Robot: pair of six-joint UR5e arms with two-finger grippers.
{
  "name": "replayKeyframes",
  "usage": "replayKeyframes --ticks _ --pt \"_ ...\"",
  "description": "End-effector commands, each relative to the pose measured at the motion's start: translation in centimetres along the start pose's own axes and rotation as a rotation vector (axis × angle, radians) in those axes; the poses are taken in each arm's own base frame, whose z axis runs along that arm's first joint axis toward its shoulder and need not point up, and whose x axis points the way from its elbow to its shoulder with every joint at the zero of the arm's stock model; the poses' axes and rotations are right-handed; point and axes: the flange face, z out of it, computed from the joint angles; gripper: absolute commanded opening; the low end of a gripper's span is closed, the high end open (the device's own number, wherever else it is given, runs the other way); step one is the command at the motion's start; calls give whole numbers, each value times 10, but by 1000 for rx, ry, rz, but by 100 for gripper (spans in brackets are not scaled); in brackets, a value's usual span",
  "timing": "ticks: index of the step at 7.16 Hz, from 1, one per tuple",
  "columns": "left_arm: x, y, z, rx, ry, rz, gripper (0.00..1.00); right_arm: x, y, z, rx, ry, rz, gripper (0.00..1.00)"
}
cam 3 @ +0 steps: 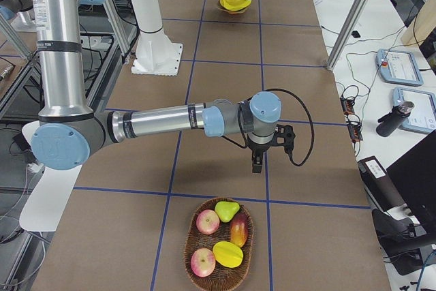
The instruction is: Transfer all bananas from basket to plate
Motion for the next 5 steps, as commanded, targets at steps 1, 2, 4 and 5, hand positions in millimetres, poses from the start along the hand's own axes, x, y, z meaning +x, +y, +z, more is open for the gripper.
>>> replayKeyframes --ticks 1,2,4,5 --pt "5 8 -6 6 1 4 100 2 9 4 -15 -29 13 100" --pt "7 6 -6 6 1 6 100 -1 4 2 -11 -29 8 100" --pt "7 7 -6 1 1 0 100 -3 10 -1 -8 -37 0 100" --pt "9 5 -6 3 1 5 100 2 23 1 -12 -35 -5 100"
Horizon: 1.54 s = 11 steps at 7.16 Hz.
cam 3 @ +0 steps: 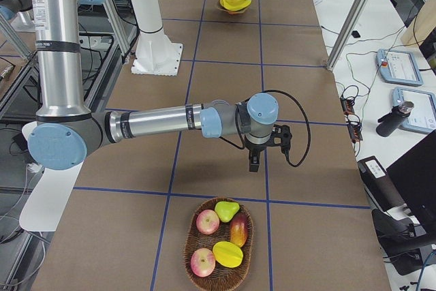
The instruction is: Transfer all bananas from basket to plate
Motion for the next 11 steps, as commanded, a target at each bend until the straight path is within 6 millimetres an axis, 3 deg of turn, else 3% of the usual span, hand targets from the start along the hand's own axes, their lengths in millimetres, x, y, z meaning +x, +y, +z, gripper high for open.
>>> replayKeyframes --ticks 1,5,7,11 --pt "3 -1 -1 2 8 4 100 4 15 0 0 7 -5 100" --pt "1 -2 1 -2 9 1 100 3 24 -7 19 53 -21 100" --pt "-1 0 2 -5 9 -2 100 -9 28 -11 27 61 -52 100" --pt "-15 6 14 -29 -5 -29 100 -9 33 -6 19 93 -104 100"
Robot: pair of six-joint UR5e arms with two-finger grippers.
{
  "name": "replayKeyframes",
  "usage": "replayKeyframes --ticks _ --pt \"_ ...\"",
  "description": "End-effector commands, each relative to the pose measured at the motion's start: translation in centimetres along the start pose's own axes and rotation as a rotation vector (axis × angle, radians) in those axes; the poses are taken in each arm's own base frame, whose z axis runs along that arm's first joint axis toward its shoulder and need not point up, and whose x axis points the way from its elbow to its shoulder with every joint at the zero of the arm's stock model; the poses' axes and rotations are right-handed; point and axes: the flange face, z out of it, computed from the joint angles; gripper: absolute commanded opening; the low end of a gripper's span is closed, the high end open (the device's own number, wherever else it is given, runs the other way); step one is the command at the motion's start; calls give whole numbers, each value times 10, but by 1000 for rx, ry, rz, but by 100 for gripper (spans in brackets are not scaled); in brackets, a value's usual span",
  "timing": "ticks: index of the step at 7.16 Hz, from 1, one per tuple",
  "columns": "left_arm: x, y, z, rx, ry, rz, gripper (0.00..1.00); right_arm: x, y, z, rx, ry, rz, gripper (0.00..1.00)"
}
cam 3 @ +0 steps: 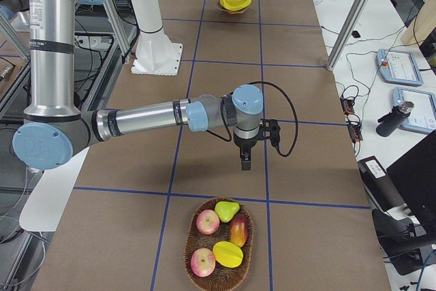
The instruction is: Transfer all bananas from basket to plate
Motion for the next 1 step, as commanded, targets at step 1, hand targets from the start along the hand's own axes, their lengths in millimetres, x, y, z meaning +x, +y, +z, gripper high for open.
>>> replayKeyframes --ticks 1 --pt "-12 3 8 -18 -6 -24 100 -1 1 -1 0 -1 -6 100"
